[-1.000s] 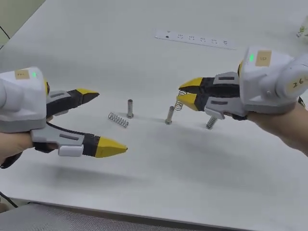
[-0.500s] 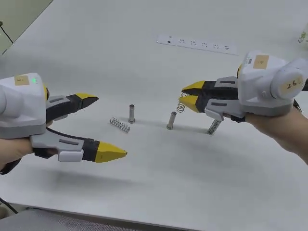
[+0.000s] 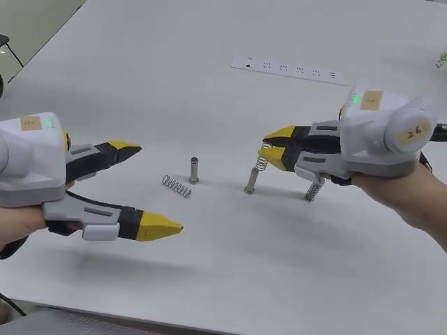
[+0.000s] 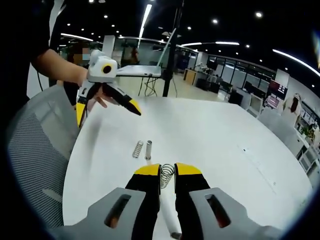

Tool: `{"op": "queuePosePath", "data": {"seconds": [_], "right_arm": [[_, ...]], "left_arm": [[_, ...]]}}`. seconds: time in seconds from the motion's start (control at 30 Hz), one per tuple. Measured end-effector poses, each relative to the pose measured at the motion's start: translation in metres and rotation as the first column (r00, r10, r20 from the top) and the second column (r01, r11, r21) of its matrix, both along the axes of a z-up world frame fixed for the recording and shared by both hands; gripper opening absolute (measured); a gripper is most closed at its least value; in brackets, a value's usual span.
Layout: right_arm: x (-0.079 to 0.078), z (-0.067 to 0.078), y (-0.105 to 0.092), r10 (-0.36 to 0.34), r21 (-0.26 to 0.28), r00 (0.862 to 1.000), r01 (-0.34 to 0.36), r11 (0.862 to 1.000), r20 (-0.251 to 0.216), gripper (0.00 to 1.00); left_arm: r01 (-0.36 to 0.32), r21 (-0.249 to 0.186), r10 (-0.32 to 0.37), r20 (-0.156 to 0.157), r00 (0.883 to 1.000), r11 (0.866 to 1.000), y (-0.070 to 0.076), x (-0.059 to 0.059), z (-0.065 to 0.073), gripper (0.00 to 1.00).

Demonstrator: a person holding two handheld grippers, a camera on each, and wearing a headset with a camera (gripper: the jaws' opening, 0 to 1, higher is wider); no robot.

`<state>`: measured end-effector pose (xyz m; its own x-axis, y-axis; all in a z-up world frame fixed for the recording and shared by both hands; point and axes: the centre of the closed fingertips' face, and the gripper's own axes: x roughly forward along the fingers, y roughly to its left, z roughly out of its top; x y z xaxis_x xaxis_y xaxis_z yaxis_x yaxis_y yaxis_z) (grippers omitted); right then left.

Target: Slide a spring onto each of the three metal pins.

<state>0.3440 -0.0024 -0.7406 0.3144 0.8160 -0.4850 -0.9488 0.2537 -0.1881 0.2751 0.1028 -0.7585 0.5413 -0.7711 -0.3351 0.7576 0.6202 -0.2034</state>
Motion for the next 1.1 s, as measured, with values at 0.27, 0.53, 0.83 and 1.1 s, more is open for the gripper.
{"op": "queuePosePath", "data": {"seconds": [0.27, 0.53, 0.83, 1.1], "right_arm": [[0.0017, -0.0012, 0.0017, -0.006, 0.0, 1.0, 0.006, 1.0, 0.003, 0.07], [0.0023, -0.0041, 0.002, -0.011, 0.002, 1.0, 0.011, 1.0, -0.01, 0.07], [0.0028, -0.0066, 0.0031, -0.014, 0.005, 1.0, 0.014, 1.0, -0.015, 0.07], [0.0044, -0.0088, 0.0046, -0.009, -0.003, 1.0, 0.009, 1.0, -0.018, 0.07]], "left_arm": [[-0.007, -0.008, 0.007, 0.004, 1.0, 1.0, 0.0006, 0.0016, 0.0016, 0.98], [-0.002, -0.011, 0.002, 0.006, 1.0, 1.0, -0.0014, 0.0022, 0.0027, 0.98], [-0.008, -0.011, 0.008, 0.001, 1.0, 1.0, 0.0001, 0.0016, 0.0007, 0.98], [-0.014, -0.012, 0.014, 0.001, 1.0, 1.0, 0.0031, 0.0014, 0.0024, 0.98]]}}
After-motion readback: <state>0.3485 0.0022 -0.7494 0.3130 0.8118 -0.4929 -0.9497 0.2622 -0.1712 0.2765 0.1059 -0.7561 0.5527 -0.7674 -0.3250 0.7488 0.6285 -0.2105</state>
